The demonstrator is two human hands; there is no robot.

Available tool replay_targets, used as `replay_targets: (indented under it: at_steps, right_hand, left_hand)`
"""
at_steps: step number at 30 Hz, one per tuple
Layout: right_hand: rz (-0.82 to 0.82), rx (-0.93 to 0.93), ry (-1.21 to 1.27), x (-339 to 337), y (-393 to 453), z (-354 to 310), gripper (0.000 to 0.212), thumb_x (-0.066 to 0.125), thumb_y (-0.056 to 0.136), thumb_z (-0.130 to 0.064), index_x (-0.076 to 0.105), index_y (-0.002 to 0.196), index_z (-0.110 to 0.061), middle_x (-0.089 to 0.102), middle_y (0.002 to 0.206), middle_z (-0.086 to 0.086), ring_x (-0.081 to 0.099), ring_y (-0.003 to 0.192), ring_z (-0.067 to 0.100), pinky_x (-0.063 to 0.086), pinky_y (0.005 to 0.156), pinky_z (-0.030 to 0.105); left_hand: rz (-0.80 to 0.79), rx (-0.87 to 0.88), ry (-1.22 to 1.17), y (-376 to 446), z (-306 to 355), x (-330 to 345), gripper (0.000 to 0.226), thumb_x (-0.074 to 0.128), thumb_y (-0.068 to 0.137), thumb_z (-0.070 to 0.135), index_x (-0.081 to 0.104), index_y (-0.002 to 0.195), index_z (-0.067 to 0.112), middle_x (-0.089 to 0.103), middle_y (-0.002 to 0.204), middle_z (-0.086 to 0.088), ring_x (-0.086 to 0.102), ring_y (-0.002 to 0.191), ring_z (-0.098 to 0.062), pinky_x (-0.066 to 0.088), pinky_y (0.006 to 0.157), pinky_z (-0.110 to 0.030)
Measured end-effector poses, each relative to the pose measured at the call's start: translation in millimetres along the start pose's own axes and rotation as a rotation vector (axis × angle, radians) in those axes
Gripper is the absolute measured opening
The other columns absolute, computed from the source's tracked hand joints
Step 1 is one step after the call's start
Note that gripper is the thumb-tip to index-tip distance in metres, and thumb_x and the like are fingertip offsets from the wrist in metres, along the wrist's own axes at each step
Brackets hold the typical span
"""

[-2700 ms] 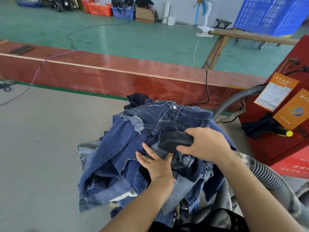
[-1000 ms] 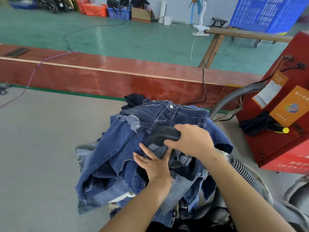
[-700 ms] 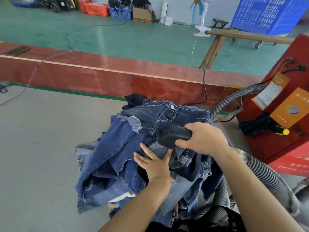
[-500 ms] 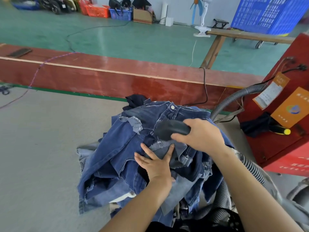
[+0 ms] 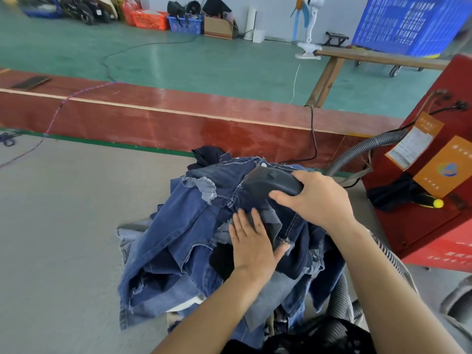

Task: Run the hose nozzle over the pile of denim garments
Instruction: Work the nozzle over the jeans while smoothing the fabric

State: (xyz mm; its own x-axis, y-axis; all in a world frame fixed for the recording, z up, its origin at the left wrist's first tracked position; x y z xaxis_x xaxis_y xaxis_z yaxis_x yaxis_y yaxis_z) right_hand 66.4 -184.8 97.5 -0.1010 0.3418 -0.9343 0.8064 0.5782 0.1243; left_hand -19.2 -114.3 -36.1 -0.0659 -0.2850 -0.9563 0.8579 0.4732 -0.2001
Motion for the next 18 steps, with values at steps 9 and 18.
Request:
replay_targets:
  at_steps: [9, 18]
  right_hand:
    - [-0.082, -0.118, -0.085, 11.3, 0.4, -6.6, 0.031, 0.061, 0.078, -0.06, 0.048, 0.074, -0.032, 0.05, 0.064, -0.014, 0.047, 0.058, 0.005, 0.028, 0.047, 0.022]
    - [-0.209, -0.136, -0.248, 44.6, -1.5, -11.1, 0.033, 0.062, 0.078, -0.052, 0.045, 0.08, -0.024, 0.052, 0.079, -0.008, 0.06, 0.083, 0.022, 0.03, 0.054, 0.029]
  left_hand:
    - [-0.103, -0.108, 0.16, 2.5, -10.0, 13.4, 0.106, 0.024, 0.073, 0.089, -0.034, 0.142, 0.033, -0.029, 0.141, -0.045, -0.023, 0.135, -0.057, -0.007, 0.109, -0.067]
    - [-0.194, -0.133, 0.284, 7.8, -11.8, 16.0, 0.108, 0.044, 0.068, 0.088, -0.015, 0.147, 0.046, -0.03, 0.138, -0.048, -0.023, 0.132, -0.063, -0.012, 0.105, -0.07]
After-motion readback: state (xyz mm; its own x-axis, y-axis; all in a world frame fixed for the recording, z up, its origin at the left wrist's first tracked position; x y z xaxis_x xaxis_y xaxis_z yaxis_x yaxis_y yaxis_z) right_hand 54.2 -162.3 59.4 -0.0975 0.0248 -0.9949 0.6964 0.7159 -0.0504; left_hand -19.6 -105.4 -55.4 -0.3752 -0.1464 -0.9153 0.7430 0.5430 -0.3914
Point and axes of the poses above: each hand's wrist, its own y-axis towards the middle knuckle, its own x-axis out of the palm, z = x × y, the point moved 3 cm from there along y, towards the middle knuckle
